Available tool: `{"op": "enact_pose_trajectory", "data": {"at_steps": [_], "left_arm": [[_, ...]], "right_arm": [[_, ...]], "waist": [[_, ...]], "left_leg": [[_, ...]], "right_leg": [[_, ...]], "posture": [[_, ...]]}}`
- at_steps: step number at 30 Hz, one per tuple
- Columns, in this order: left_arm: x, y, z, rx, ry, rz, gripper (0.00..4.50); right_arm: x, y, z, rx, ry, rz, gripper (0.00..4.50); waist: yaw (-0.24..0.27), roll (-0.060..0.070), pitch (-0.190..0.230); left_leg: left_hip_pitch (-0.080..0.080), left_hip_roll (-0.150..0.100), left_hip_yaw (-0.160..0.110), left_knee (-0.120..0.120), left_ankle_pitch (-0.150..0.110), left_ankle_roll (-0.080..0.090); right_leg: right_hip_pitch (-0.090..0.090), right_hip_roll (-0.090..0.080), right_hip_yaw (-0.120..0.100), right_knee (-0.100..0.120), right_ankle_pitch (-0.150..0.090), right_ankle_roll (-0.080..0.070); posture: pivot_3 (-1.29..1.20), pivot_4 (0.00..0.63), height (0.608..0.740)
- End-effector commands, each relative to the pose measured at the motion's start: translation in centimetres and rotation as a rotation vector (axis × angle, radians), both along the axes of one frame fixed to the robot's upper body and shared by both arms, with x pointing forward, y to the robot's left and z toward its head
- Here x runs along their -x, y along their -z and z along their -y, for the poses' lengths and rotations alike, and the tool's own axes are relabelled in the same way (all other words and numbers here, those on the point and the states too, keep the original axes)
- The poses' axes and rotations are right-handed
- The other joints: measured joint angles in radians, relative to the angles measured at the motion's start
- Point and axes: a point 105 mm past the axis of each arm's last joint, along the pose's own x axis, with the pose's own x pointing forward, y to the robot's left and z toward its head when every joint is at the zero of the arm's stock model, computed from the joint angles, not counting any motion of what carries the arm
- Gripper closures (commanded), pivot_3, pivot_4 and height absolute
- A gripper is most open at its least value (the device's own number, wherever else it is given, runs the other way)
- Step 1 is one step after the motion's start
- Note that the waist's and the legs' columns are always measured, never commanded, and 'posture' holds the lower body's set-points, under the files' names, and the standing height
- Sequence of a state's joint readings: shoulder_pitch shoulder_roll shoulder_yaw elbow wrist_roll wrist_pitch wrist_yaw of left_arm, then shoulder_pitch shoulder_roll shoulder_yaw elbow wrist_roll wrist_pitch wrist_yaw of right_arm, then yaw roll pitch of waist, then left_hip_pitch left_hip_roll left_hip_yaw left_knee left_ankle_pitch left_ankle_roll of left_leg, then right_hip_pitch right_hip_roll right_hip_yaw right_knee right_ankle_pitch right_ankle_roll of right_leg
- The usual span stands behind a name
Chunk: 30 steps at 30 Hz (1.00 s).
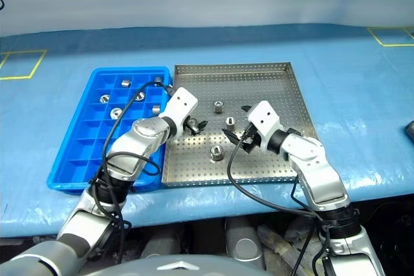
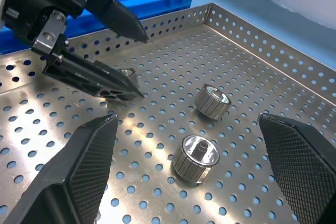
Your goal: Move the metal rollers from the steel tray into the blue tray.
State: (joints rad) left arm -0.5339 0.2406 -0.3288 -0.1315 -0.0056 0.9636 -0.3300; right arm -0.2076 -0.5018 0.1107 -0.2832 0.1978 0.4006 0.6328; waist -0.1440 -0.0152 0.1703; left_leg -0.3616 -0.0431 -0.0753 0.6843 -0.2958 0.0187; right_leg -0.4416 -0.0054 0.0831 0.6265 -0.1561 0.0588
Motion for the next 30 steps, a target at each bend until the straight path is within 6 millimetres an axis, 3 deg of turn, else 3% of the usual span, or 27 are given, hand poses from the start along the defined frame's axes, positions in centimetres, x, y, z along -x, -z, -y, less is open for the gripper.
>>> {"op": "enact_pose_trajectory", "data": {"at_steps": [1, 16, 27, 30], "left_arm": [[0.0, 0.0, 0.2, -0.007, 0.006, -0.013, 0.01], [0.4, 3.0, 0.9, 0.052, -0.018, -0.163, 0.01], [0.2, 3.5, 1.6, 0.072, -0.025, -0.194, 0.01], [0.2, 3.7, 1.9, 0.080, -0.017, -0.207, 0.61]], "right_arm": [[0.1, -1.2, -0.1, -0.011, -0.005, 0.058, 0.00], [0.1, -1.3, -0.1, -0.005, -0.011, 0.054, 0.00], [0.1, -1.4, -0.1, 0.004, -0.015, 0.054, 0.00], [0.2, -1.4, -0.1, 0.003, -0.011, 0.054, 0.00]], "waist": [[-0.001, 0.000, 0.000], [0.000, 0.000, 0.000], [0.006, 0.001, 0.000], [0.005, 0.001, 0.000]], "left_leg": [[0.000, 0.000, 0.000, 0.000, 0.000, 0.000], [0.000, 0.000, 0.000, 0.000, 0.000, 0.000], [0.003, 0.000, 0.000, 0.001, 0.000, 0.000], [0.004, 0.000, 0.000, 0.001, 0.000, 0.000]], "right_leg": [[0.000, 0.000, 0.000, 0.000, 0.000, 0.000], [0.000, 0.000, 0.000, 0.000, 0.000, 0.000], [0.004, 0.000, 0.000, 0.000, 0.000, 0.001], [0.005, 0.000, 0.000, 0.000, 0.000, 0.001]], "posture": [[-0.19, 0.150, 0.740], [-0.19, 0.150, 0.740], [-0.19, 0.150, 0.740], [-0.19, 0.150, 0.740]]}}
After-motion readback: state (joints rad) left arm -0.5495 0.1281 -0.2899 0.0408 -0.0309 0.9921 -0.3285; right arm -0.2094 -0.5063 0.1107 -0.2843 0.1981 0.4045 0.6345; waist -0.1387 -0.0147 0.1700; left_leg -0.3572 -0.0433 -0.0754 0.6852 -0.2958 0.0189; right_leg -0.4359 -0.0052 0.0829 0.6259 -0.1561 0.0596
